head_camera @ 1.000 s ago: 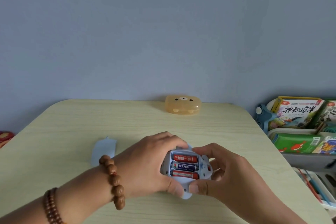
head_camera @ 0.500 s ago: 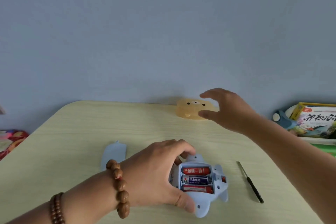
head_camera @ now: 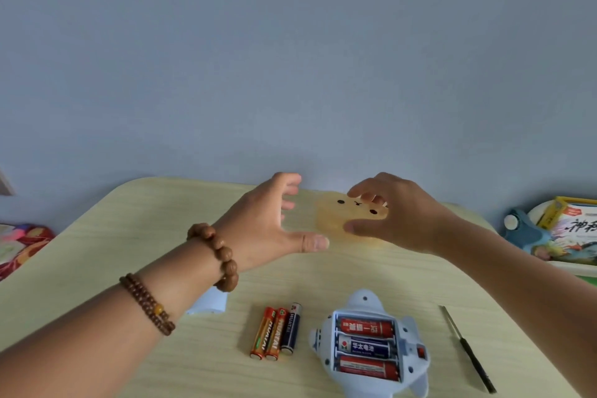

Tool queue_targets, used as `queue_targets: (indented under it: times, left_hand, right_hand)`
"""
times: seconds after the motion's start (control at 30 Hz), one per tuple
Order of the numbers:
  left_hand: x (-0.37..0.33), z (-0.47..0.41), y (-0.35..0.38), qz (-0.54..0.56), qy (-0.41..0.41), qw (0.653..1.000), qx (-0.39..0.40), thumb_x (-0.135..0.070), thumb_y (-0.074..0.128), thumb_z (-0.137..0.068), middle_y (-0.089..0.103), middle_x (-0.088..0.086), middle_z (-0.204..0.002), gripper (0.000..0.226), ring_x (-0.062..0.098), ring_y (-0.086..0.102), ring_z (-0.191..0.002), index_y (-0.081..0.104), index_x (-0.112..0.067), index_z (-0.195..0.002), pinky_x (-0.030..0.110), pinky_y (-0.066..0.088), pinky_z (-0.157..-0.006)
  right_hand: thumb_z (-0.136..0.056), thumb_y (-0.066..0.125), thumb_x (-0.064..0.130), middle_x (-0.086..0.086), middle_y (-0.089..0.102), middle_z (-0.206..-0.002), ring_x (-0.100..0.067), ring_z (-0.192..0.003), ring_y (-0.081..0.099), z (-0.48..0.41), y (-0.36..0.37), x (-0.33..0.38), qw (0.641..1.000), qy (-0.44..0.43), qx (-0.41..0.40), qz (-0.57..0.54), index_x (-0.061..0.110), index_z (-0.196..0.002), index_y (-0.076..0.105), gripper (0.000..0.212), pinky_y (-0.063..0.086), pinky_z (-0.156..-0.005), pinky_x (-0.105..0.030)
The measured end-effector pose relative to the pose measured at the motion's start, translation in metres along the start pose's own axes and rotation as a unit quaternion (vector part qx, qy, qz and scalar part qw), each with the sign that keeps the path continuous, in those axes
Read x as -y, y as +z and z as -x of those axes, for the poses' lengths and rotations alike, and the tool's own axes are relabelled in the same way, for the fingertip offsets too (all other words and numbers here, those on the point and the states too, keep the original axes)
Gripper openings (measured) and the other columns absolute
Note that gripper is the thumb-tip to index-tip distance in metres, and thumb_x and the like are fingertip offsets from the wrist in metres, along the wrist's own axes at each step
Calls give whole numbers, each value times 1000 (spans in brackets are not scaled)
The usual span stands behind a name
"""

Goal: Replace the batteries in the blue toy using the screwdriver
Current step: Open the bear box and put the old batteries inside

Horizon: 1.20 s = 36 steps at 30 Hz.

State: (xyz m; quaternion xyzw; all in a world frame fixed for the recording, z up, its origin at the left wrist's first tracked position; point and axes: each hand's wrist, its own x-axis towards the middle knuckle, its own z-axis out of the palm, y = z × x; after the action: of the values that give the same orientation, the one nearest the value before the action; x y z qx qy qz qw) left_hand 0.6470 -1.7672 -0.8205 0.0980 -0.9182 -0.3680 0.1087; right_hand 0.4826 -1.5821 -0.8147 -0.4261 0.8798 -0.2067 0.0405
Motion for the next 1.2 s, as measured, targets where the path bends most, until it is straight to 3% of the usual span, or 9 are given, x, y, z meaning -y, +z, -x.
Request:
queue_targets:
  times: [0.1, 0.23, 0.37, 0.6, 0.77, 0.9, 0.97, 1.03, 1.2]
  left_hand:
    - [-7, -5, 0, 22, -9, 1000, 5, -59, 85, -60, 43, -13, -147, 116, 7, 54, -126, 23, -30, -153, 34, 49, -107]
    - [-9, 0, 3, 119, -9, 992, 51, -58, 90, -50, 66, -17, -126, 101, 3, 63, -116, 45, -40, -139, 36, 51, -105]
    - [-5, 2, 8, 231, -23, 970, 76, -42, 93, -50, 73, -7, -120, 89, 11, 65, -118, 57, -38, -131, 43, 49, -107]
    - [-2, 4, 20, 230, -29, 972, 45, -39, 96, -44, 73, -11, -118, 95, 12, 67, -114, 57, -42, -130, 44, 52, -102]
    - [0, 4, 24, 242, -25, 970, 16, -32, 97, -47, 72, -13, -118, 87, 13, 67, -113, 59, -43, -125, 47, 51, -103]
    - [-3, 6, 24, 256, 31, 965, 55, -9, 95, -56, 68, -5, -127, 96, 18, 65, -120, 49, -29, -138, 48, 48, -107]
    - [-4, 3, 22, 264, 33, 962, 58, -17, 96, -56, 69, -3, -126, 115, 17, 67, -118, 30, -40, -148, 46, 49, -105]
    - [-6, 0, 21, 249, 32, 967, 49, -24, 95, -55, 70, -5, -124, 122, 13, 69, -114, 16, -53, -143, 44, 52, -102]
    - [-12, 3, 29, 118, 57, 991, 23, -49, 88, -62, 63, -12, -123, 73, 9, 67, -111, 34, -34, -108, 39, 56, -97]
  right_hand:
    - [-73, 78, 57, 15, 64, -112, -6, -104, 63, 18, -19, 19, 994, -75, -21, -77, 37, -121, 64, 53, 56, -93, -34]
    - [-76, 77, 54, 17, 68, -113, -6, -105, 65, 36, -32, 31, 985, -144, 8, -91, 37, -125, 65, 54, 57, -90, -33]
    - [-79, 77, 49, 16, 71, -113, -10, -105, 67, 40, -26, 26, 981, -161, 10, -110, 35, -126, 67, 49, 57, -89, -35]
    - [-79, 81, 43, 14, 73, -113, -12, -104, 69, 36, -23, 20, 981, -155, 11, -112, 33, -124, 70, 47, 56, -90, -41]
    - [-84, 78, 37, 12, 75, -114, -9, -105, 70, 32, -23, 20, 979, -164, 9, -125, 28, -123, 72, 41, 56, -91, -36]
    - [-91, 59, 40, 1, 80, -93, -15, -84, 73, 33, -29, 22, 964, -133, -46, -224, 19, -110, 78, 34, 60, -77, -35]
    - [-91, 53, 49, -1, 80, -88, -16, -76, 74, 29, -27, 20, 959, -105, -67, -253, 20, -108, 77, 42, 61, -69, -32]
    - [-88, 52, 55, -4, 79, -88, -22, -71, 76, 22, -23, 18, 946, -60, -93, -305, 18, -107, 74, 47, 60, -65, -34]
    - [-97, 59, 45, -6, 68, -74, -29, -55, 74, 0, -18, 13, 931, 53, -167, -320, 15, -92, 70, 32, 58, -54, -34]
